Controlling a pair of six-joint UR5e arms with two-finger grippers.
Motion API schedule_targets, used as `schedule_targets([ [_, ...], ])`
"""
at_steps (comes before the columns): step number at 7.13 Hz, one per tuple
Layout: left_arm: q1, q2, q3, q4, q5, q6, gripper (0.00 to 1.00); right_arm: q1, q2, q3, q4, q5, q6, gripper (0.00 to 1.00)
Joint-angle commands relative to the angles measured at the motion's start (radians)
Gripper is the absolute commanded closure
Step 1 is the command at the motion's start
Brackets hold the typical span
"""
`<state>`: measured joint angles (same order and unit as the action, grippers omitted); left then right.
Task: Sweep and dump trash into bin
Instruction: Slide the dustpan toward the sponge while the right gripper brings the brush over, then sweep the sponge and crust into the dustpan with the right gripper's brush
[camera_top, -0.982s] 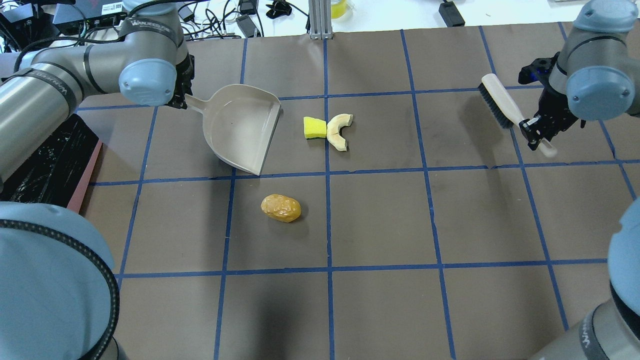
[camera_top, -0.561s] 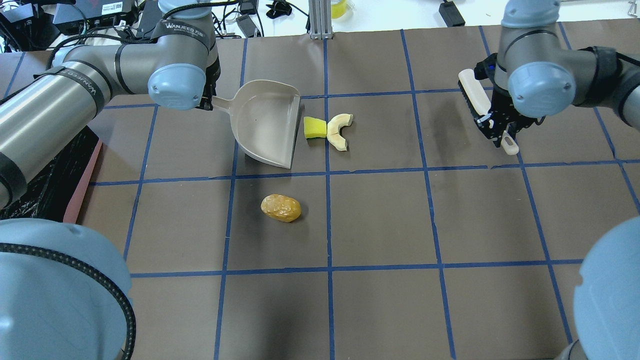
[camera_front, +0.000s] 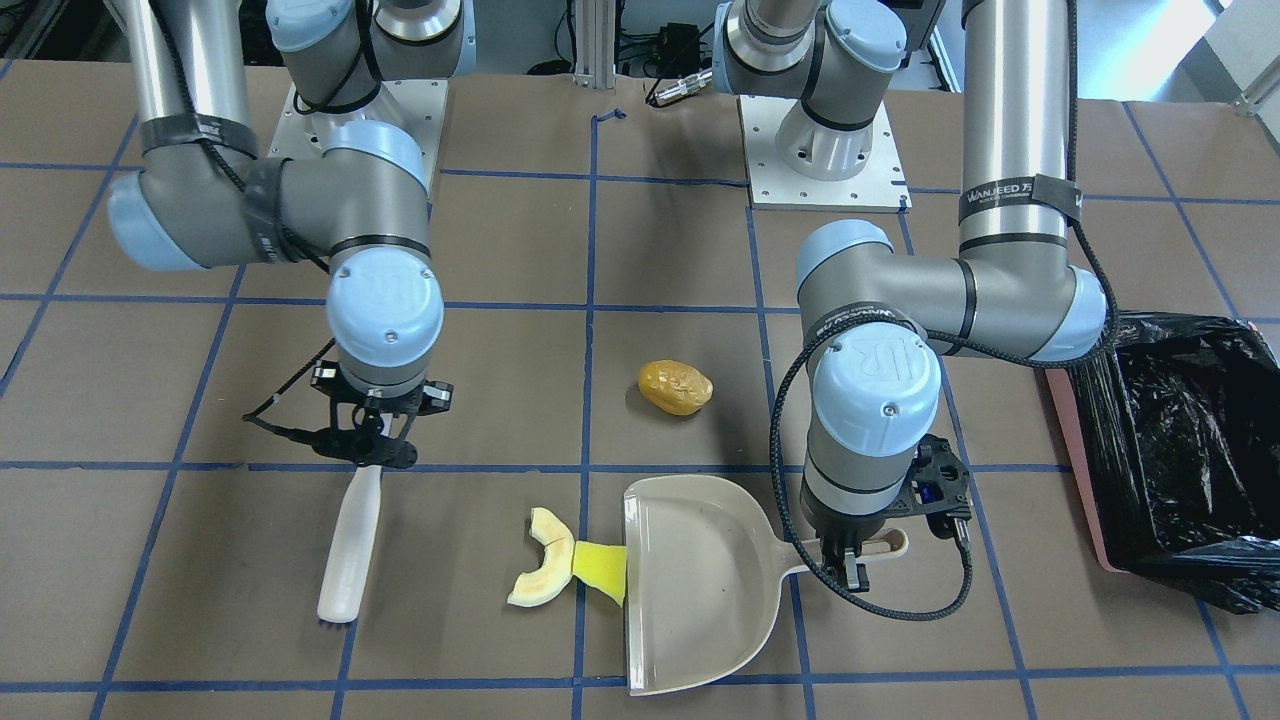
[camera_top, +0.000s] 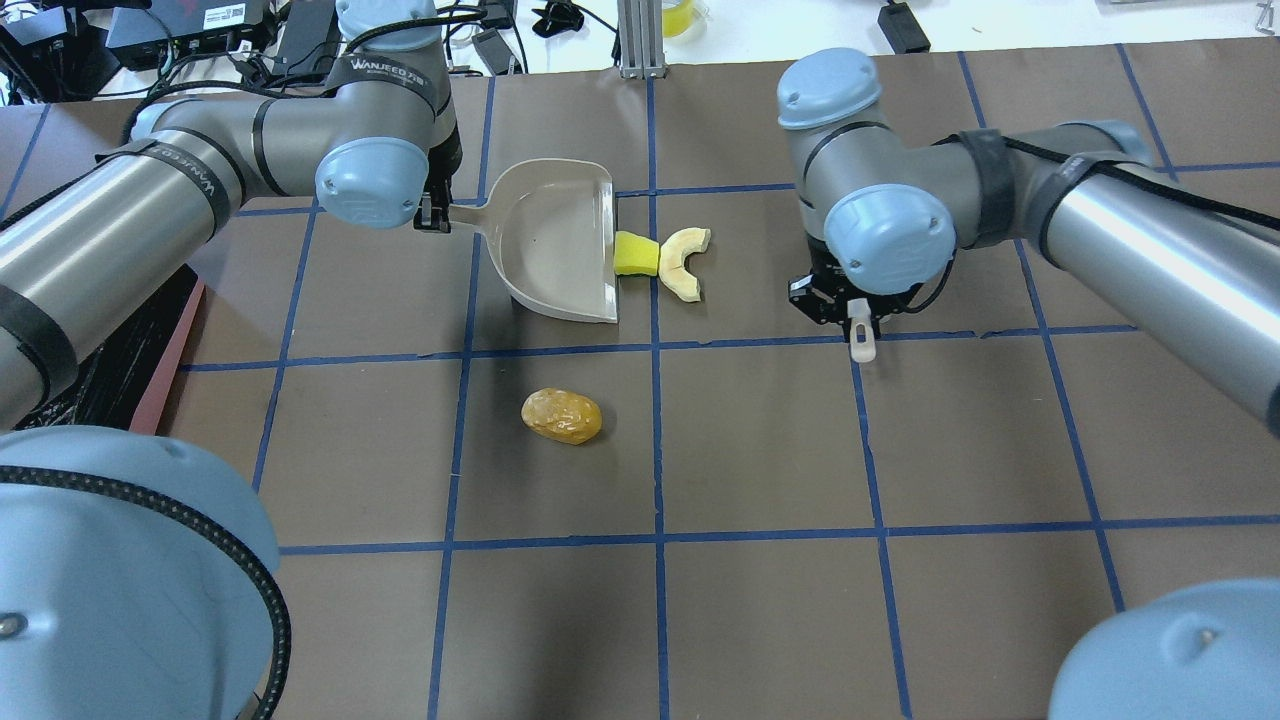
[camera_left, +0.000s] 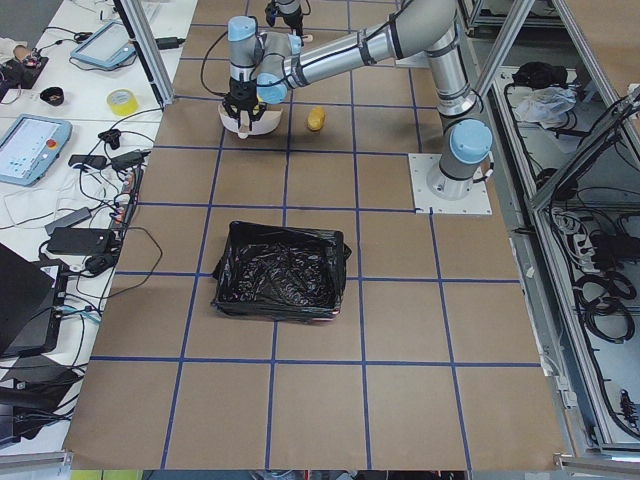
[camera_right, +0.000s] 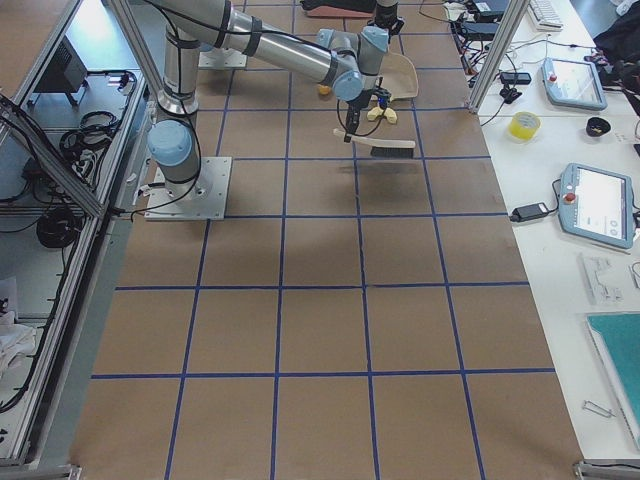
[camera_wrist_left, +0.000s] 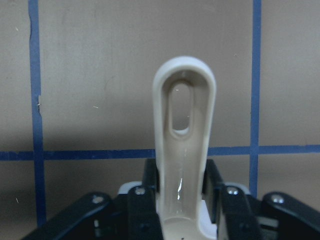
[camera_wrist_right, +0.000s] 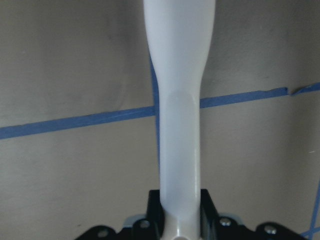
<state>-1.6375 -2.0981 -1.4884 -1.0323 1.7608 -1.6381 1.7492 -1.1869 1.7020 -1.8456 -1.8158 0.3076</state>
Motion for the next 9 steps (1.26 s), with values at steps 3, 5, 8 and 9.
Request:
schedule_targets([
  [3,-0.001,-0.031,0.005,0.0,0.002,0.0,1.0,0.084,0.095,-0.06,-0.064,0.183,0.083,1.0],
  [5,-0.001,-0.037,0.007,0.001,0.003,-0.003,1.0,0.134,0.136,-0.125,-0.066,0.278,0.192,1.0],
  [8,-0.001,-0.046,0.008,0.008,0.003,-0.005,1.0,0.217,0.207,-0.252,-0.064,0.367,0.275,1.0],
  [9,-0.001,-0.046,0.008,0.009,0.003,-0.003,1.0,0.225,0.21,-0.289,-0.066,0.439,0.297,1.0],
])
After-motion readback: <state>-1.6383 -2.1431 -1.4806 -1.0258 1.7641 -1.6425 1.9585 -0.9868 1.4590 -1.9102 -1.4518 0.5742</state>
